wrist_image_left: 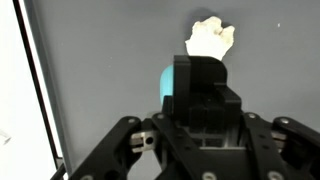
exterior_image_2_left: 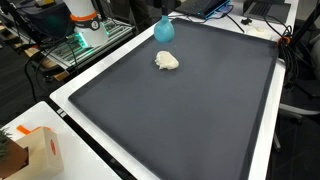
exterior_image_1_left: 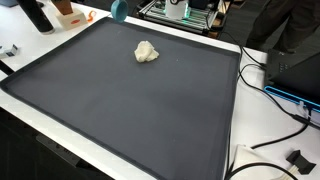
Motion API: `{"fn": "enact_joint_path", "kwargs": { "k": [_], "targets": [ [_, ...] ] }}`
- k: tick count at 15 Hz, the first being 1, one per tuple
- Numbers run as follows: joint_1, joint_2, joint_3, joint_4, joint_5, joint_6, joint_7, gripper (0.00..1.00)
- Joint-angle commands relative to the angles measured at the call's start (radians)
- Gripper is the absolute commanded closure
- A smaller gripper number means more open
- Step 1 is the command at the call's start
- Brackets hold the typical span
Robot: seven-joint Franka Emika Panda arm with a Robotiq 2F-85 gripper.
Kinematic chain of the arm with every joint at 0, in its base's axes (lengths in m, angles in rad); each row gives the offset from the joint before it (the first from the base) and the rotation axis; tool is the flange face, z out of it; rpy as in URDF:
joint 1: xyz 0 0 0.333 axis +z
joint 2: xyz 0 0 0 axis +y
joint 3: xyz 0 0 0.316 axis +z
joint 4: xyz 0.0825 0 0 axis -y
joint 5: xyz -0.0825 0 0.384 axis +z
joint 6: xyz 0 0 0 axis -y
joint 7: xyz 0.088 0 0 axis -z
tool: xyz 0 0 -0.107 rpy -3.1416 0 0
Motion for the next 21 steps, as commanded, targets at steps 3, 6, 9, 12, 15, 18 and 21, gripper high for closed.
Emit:
{"fn": "enact_joint_path", "kwargs": {
  "k": [3, 6, 9, 12, 15, 18, 21],
  "targets": [
    [0.014, 0.076, 0.035, -0.002, -0.240, 0.029, 0.393, 0.75],
    [0.034, 0.121, 0.042, 0.007, -0.371, -0.007, 0.592, 0.75],
    [0.061, 0.165, 0.040, 0.014, -0.471, -0.043, 0.742, 0.75],
    [0.088, 0.210, 0.036, 0.023, -0.539, -0.093, 0.854, 0.75],
    [0.108, 0.252, 0.032, 0.033, -0.587, -0.142, 0.938, 0.75],
    [0.122, 0.294, 0.027, 0.039, -0.627, -0.178, 1.015, 0.75],
    [0.131, 0.338, 0.020, 0.051, -0.661, -0.198, 1.089, 0.75]
  ]
}}
